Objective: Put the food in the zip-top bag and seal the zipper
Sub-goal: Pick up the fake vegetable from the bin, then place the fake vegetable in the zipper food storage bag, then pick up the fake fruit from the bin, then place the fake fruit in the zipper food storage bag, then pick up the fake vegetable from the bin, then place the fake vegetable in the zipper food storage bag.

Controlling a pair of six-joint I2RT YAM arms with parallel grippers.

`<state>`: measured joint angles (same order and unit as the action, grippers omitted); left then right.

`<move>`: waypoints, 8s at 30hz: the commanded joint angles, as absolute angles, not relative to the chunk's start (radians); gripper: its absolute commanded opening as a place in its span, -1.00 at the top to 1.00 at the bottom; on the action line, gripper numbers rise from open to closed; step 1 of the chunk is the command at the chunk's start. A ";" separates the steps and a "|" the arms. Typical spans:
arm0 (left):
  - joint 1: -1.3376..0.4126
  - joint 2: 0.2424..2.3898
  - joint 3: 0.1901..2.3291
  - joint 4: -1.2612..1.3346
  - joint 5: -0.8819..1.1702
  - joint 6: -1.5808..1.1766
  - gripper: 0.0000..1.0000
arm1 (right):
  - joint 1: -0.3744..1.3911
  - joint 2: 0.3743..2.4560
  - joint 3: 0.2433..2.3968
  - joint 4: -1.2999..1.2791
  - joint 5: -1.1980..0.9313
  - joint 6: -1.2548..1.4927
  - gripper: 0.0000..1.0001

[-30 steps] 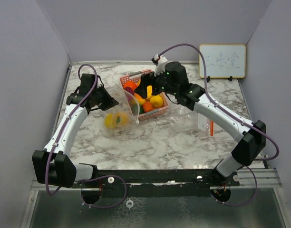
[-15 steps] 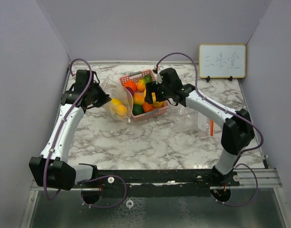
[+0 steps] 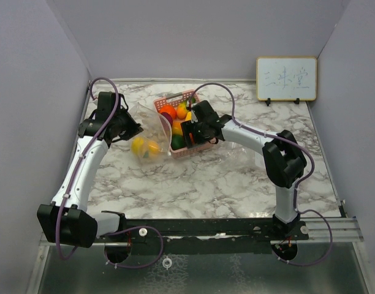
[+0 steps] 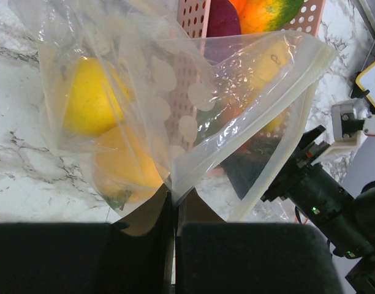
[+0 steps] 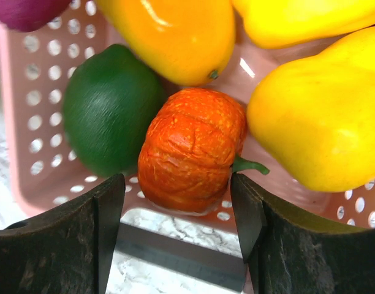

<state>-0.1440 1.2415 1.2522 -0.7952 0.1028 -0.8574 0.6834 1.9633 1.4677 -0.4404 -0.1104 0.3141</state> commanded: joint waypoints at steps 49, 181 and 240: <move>-0.140 1.247 1.207 -0.685 0.247 -0.941 1.00 | 0.788 1.756 1.681 -0.334 -0.230 0.198 -1.00; -0.063 1.113 1.206 -0.882 0.091 -0.806 1.00 | 0.699 2.424 2.113 -0.312 -0.161 0.378 0.19; -0.083 1.149 1.096 -0.400 0.651 -0.896 1.00 | 0.774 1.877 1.727 -0.453 -0.315 0.157 0.20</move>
